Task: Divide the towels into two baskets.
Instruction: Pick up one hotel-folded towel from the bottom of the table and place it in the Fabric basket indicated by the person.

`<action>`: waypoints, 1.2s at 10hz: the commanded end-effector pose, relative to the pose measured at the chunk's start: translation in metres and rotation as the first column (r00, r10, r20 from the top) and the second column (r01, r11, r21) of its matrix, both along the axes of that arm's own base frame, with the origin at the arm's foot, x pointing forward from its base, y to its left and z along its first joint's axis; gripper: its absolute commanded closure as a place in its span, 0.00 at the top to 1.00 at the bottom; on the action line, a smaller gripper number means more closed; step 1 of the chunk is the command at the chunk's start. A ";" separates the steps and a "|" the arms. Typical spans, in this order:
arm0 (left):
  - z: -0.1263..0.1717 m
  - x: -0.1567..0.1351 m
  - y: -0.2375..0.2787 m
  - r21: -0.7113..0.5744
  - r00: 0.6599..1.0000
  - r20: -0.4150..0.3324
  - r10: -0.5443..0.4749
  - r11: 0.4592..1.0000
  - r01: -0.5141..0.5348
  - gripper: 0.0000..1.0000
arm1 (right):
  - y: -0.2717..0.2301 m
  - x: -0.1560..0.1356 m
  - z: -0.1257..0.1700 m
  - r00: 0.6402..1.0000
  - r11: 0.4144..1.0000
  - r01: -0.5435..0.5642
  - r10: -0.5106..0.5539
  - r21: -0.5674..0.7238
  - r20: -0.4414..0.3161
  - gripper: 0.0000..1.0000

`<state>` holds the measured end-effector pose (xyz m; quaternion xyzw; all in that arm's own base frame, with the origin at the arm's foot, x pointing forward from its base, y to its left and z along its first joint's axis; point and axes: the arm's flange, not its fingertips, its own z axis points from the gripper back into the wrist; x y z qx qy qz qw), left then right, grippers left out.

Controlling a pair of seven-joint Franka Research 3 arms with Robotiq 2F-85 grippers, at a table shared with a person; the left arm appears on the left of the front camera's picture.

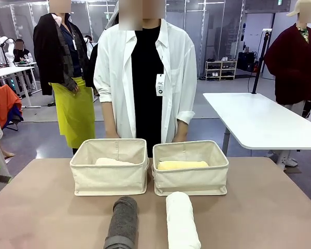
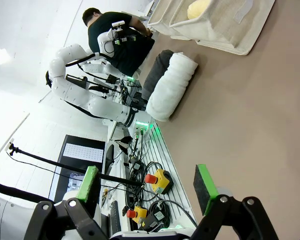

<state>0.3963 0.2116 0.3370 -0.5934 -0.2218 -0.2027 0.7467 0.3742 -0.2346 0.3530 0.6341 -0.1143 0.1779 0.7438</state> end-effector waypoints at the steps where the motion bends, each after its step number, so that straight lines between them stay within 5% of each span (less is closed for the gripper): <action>1: -0.015 -0.015 0.012 0.001 0.987 -0.126 0.101 0.995 -0.102 1.00 | 0.004 -0.003 0.002 1.000 1.000 0.008 -0.008 -0.010 -0.006 0.95; 4: -0.018 -0.023 0.002 0.028 0.978 -0.122 0.167 0.986 -0.165 1.00 | 0.004 -0.003 0.002 1.000 1.000 0.008 -0.008 -0.010 -0.006 0.95; 5: -0.028 -0.024 0.013 0.006 0.985 -0.138 0.107 0.994 -0.108 1.00 | 0.004 -0.003 0.002 1.000 1.000 0.008 -0.008 -0.010 -0.006 0.95; 12: -0.028 -0.024 0.013 0.006 0.985 -0.138 0.107 0.994 -0.108 1.00 | 0.004 -0.003 0.002 1.000 1.000 0.008 -0.008 -0.010 -0.006 0.95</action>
